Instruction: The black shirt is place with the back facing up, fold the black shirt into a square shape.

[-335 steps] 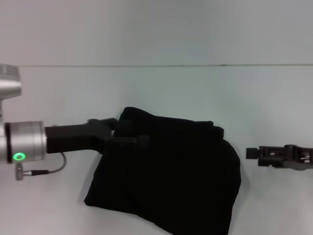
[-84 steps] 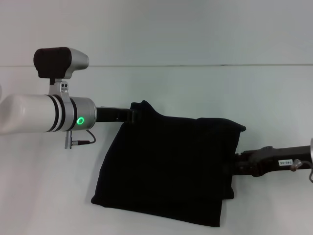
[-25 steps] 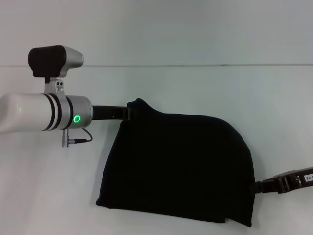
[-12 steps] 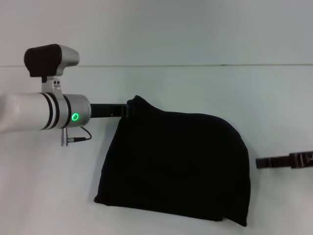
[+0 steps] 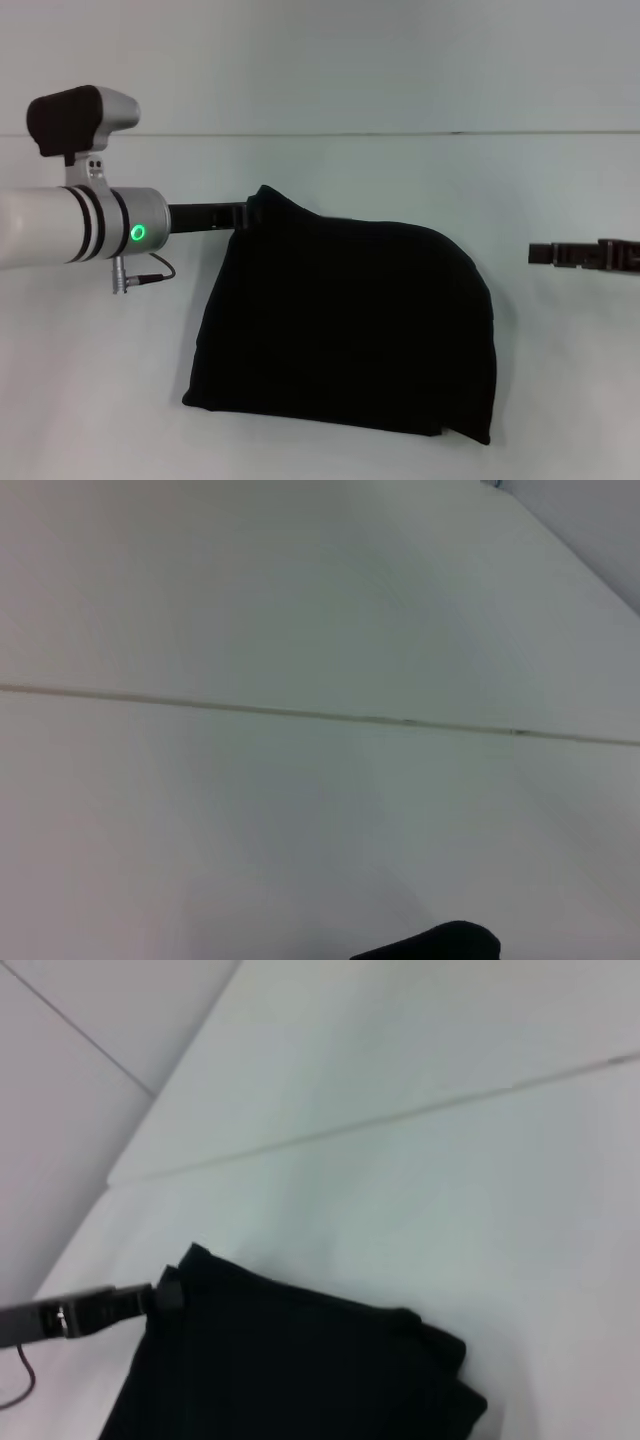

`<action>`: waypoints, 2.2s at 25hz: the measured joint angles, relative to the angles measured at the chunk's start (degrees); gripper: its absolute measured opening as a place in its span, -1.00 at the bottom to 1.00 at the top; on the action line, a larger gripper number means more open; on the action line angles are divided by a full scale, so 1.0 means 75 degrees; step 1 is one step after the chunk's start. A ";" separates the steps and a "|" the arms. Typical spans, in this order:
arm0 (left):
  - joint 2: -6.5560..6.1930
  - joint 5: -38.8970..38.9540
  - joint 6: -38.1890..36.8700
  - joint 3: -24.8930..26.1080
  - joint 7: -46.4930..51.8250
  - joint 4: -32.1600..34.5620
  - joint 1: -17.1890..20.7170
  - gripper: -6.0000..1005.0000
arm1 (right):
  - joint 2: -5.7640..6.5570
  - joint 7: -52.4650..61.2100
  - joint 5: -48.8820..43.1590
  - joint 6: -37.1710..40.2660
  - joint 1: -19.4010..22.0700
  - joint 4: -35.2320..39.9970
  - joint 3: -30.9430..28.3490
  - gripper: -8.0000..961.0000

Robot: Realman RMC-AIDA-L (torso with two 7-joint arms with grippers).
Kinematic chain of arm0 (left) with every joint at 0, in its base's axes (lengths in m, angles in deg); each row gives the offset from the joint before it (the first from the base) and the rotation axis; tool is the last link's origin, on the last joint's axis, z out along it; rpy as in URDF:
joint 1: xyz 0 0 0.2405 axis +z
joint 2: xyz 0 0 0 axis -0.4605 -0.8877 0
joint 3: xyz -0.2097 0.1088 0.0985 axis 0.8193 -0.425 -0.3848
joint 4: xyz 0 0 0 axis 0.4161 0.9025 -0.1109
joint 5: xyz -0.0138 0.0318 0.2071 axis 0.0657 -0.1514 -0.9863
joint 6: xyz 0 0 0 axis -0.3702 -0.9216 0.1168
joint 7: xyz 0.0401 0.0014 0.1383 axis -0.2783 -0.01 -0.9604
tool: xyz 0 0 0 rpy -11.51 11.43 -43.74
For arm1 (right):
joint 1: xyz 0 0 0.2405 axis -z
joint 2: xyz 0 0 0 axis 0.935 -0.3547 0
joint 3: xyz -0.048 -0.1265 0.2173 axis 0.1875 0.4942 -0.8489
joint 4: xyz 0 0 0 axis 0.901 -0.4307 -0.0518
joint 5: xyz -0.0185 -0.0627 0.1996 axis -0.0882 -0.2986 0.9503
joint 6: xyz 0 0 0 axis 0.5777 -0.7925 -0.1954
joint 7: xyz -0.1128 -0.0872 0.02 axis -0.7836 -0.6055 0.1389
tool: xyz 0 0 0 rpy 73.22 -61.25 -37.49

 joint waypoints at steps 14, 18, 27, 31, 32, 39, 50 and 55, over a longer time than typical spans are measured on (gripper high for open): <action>0.0000 0.0013 0.0082 0.1209 0.0088 -0.0093 0.0195 -0.85 | -0.0102 -0.0193 0.0257 -0.0174 -0.0354 -0.0054 0.0119 0.45; 0.0010 0.0013 0.0097 0.1480 0.0095 -0.0095 0.0321 -0.84 | -0.0164 -0.0300 0.0237 -0.0257 -0.0437 -0.0095 0.0228 0.44; 0.0033 0.0012 0.0000 0.1645 0.0104 -0.0093 0.0384 -0.84 | -0.0248 -0.0458 0.0257 -0.0379 -0.0566 -0.0090 0.0398 0.41; 0.0040 0.0011 -0.0002 0.1636 0.0102 -0.0094 0.0379 -0.83 | -0.0486 -0.0811 0.0273 -0.0649 -0.0669 -0.0053 0.0396 0.39; 0.0044 0.0011 -0.0005 0.1636 0.0099 -0.0093 0.0380 -0.83 | -0.0540 -0.0863 0.0273 -0.0764 -0.0690 -0.0043 0.0398 0.39; 0.0070 0.0011 -0.0015 0.1672 0.0105 -0.0047 0.0419 -0.82 | -0.1019 -0.2027 0.0600 -0.1444 -0.0902 -0.0095 0.0405 0.36; 0.0061 0.0011 -0.0024 0.1691 0.0105 -0.0035 0.0419 -0.75 | -0.1293 -0.3027 0.0730 -0.2907 -0.1391 -0.0932 0.1117 -0.81; 0.0045 0.0011 -0.0029 0.1691 0.0065 -0.0036 0.0437 -0.57 | -0.1320 -0.3261 0.0743 -0.3130 -0.1476 -0.1124 0.1173 -0.99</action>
